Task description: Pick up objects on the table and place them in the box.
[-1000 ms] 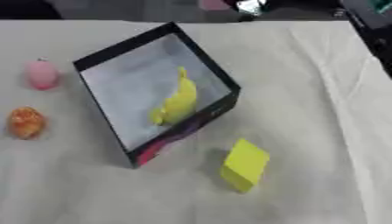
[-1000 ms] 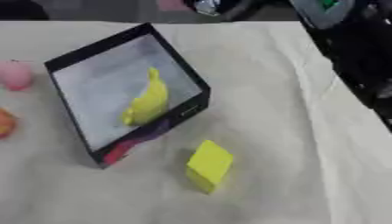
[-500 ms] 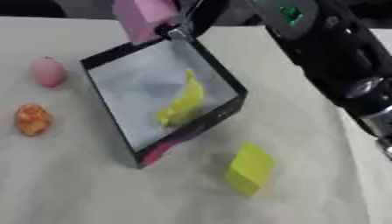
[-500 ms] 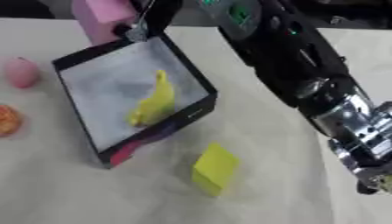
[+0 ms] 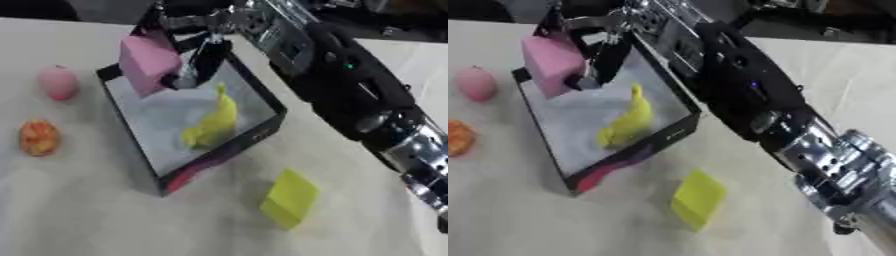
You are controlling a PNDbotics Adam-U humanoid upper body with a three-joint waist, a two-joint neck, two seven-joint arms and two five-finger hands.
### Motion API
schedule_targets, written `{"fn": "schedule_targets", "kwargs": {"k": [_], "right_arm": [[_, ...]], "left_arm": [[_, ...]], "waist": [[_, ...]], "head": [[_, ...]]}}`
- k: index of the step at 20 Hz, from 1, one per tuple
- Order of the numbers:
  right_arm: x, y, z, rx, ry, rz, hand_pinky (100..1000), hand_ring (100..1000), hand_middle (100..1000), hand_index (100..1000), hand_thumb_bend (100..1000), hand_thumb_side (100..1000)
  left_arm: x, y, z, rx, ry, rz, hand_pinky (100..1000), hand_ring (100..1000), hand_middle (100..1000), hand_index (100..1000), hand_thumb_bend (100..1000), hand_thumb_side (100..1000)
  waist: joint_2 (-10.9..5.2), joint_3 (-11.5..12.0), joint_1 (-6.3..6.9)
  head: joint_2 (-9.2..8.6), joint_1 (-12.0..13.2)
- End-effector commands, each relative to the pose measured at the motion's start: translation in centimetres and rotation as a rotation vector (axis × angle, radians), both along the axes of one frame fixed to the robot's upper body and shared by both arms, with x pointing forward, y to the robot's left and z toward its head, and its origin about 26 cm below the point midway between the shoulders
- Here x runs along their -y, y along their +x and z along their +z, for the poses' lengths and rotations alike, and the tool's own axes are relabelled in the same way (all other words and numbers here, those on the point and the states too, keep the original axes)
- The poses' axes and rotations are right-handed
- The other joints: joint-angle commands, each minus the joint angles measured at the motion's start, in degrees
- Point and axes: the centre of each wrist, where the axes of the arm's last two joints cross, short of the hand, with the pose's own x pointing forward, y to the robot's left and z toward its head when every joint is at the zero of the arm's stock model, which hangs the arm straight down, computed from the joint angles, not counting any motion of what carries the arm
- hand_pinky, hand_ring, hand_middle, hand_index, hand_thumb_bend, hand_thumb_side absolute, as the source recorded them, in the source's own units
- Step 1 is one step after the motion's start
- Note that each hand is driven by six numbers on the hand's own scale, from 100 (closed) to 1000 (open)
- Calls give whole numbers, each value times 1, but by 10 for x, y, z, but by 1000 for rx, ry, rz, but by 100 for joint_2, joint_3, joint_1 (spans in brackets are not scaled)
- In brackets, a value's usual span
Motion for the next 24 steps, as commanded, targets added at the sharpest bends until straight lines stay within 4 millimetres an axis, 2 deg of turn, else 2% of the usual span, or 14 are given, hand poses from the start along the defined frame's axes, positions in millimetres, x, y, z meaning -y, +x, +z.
{"fn": "schedule_targets", "kwargs": {"k": [1, 5, 7, 12, 15, 17, 18, 19, 20, 22, 23, 24], "right_arm": [[-1, -1, 8, 47, -67, -1, 764, 611, 406, 572, 199, 408], [-6, -1, 0, 134, -179, -19, 787, 683, 478, 640, 244, 447], [-6, 3, -9, 168, -209, -30, 810, 737, 552, 698, 255, 463], [-1, 16, -28, 169, -271, -55, 851, 806, 656, 794, 264, 459], [4, 20, -32, 156, -287, -58, 918, 920, 859, 918, 292, 419], [7, 21, -29, 153, -287, -57, 956, 969, 903, 962, 296, 535], [9, 21, -27, 150, -277, -55, 958, 970, 904, 963, 299, 536], [11, 21, -24, 147, -267, -52, 974, 983, 913, 979, 354, 507], [13, 21, -20, 146, -253, -50, 976, 983, 913, 981, 387, 434], [17, 20, -13, 145, -227, -50, 987, 983, 906, 988, 460, 556], [19, 20, -9, 145, -217, -52, 986, 978, 898, 985, 460, 623], [21, 19, -6, 148, -202, -57, 982, 970, 889, 981, 446, 637]], "left_arm": [[-4, -1, 7, 14, 45, -3, 865, 927, 961, 960, 303, 1000], [-3, 0, 6, 1, 47, -14, 866, 927, 961, 960, 305, 1000], [-2, 1, 6, -1, 47, -18, 866, 927, 961, 960, 305, 1000], [-2, 1, 7, 0, 45, -20, 865, 927, 962, 960, 305, 1000], [-2, 1, 6, -2, 44, -19, 865, 927, 962, 960, 305, 1000], [-2, 0, 5, -6, 43, -15, 865, 927, 962, 960, 305, 1000], [-3, 0, 4, -8, 42, -12, 865, 927, 962, 960, 305, 1000], [-3, 0, 4, -9, 41, -10, 865, 927, 962, 960, 305, 1000], [-3, -1, 3, -10, 41, -8, 865, 927, 962, 960, 305, 1000], [-4, -1, 3, -11, 39, -5, 865, 928, 962, 960, 305, 1000], [-4, -2, 2, -11, 39, -4, 865, 928, 962, 961, 305, 1000], [-4, -2, 2, -12, 38, -2, 865, 928, 962, 961, 304, 1000]], "waist": [[-1, 15, -63], [24, 19, -84], [33, 21, -86], [41, 31, -85], [35, 24, -83], [21, 12, -80], [14, 5, -78], [7, 0, -75], [-4, -9, -69], [-22, -24, -60], [-29, -31, -55], [-37, -39, -51]], "head": [[-69, 21], [-73, 29], [-72, 25], [-76, 8], [-61, 12], [-46, 21], [-38, 28], [-32, 33], [-23, 36], [-11, 38], [-6, 41], [-2, 43]]}}
